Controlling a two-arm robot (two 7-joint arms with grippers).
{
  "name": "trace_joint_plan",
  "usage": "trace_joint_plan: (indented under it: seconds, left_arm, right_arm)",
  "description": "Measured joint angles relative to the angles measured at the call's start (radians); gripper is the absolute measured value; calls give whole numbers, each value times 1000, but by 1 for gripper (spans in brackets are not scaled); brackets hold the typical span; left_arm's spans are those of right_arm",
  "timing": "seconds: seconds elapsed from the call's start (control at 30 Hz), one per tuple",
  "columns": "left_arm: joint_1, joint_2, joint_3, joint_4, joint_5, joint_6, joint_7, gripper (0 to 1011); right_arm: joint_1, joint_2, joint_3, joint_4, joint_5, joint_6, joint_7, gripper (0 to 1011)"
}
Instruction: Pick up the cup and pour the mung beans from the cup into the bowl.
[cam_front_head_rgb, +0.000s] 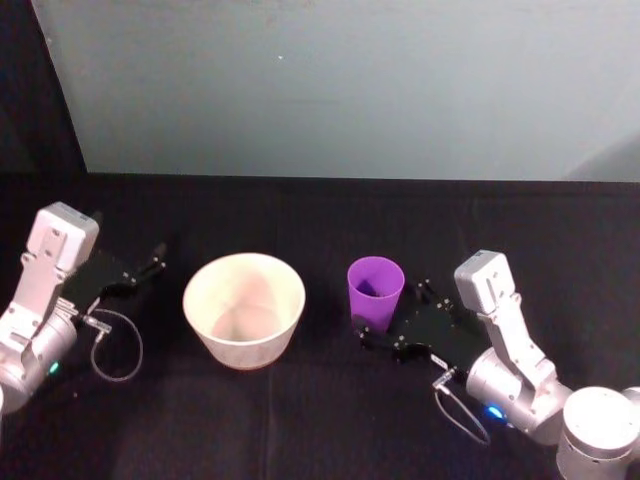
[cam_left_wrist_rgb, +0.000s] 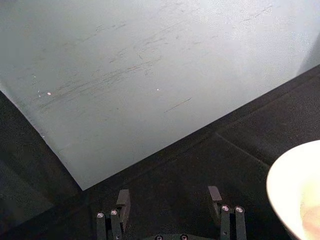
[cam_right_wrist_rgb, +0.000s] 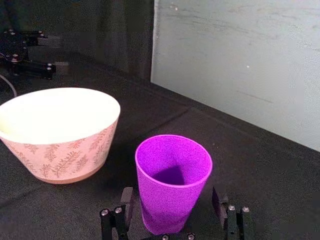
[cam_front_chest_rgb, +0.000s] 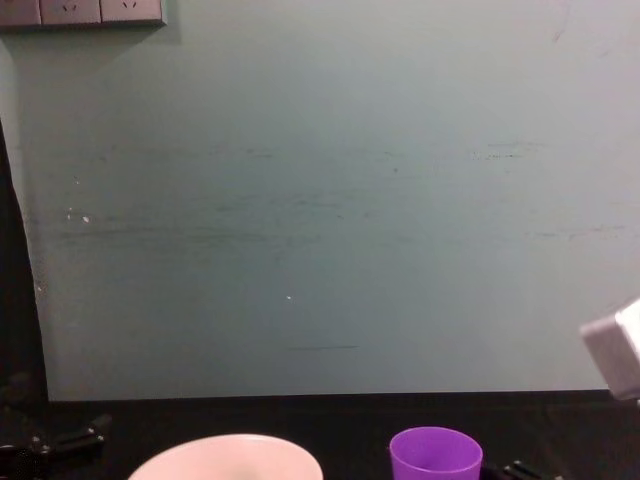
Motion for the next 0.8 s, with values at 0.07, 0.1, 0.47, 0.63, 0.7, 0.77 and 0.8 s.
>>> trace_joint_plan:
  seconds: [0.07,0.1,0.47,0.63,0.7,0.77,0.8]
  left_arm:
    - [0,0,0,0,0,0,0,1012]
    - [0,0,0,0,0,0,0,1012]
    - [0,0,0,0,0,0,0,1011]
    - [0,0,0,0,0,0,0,1011]
    - [0,0,0,0,0,0,0,1011]
    - [0,0,0,0,0,0,0,1011]
    - [0,0,0,0,0,0,0,1012]
  right_arm:
    - [8,-14,2,16,1,-3,8,1003]
    - [11,-19,4,23,1,-5,10,1003]
    - [27,-71,33,92,27,-64,59,1003]
    - [26,-86,48,104,32,-87,75,1003]
    - [24,-89,53,106,35,-89,79,1003]
    - [22,-94,59,110,38,-91,87,1003]
    - [22,-96,61,111,39,-92,89,1003]
